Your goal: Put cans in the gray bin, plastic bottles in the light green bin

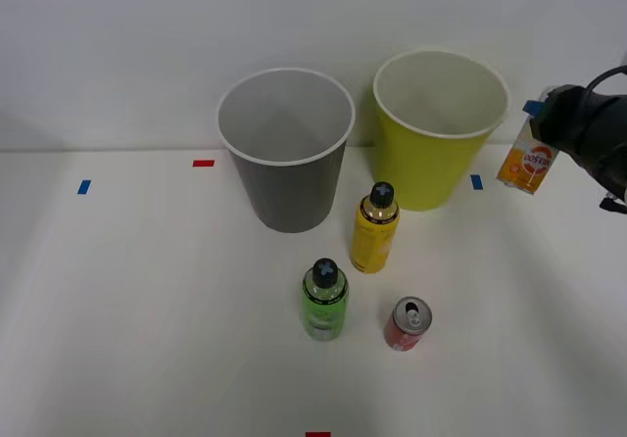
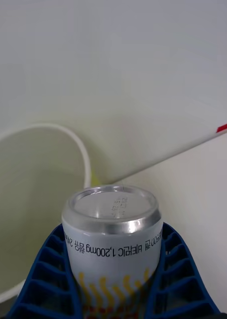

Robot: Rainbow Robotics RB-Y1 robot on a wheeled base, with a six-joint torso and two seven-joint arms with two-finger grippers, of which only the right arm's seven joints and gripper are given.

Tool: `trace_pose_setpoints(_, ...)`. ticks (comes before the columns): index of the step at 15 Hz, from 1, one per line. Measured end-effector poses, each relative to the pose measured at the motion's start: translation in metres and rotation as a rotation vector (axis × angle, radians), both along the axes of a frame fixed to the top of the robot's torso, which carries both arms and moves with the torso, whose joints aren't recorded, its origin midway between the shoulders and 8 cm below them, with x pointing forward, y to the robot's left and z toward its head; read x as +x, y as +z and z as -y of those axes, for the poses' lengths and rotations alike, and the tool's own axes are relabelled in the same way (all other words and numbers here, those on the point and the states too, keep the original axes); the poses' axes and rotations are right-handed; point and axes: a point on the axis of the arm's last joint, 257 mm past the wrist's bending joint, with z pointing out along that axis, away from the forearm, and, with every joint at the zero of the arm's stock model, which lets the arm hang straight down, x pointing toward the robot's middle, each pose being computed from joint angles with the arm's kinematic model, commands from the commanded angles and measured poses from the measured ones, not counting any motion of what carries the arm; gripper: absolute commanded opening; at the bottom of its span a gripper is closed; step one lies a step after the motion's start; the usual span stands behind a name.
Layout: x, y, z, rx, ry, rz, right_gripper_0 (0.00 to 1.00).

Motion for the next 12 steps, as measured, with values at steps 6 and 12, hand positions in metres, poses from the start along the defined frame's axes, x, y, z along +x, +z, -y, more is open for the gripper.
trace_pose_setpoints(6,0.011,0.074,-0.053,0.179,0.167,0.285,0.18)
trace_pose_setpoints(12,-0.004,0.109,-0.135,0.282,0.378,0.458,0.18)
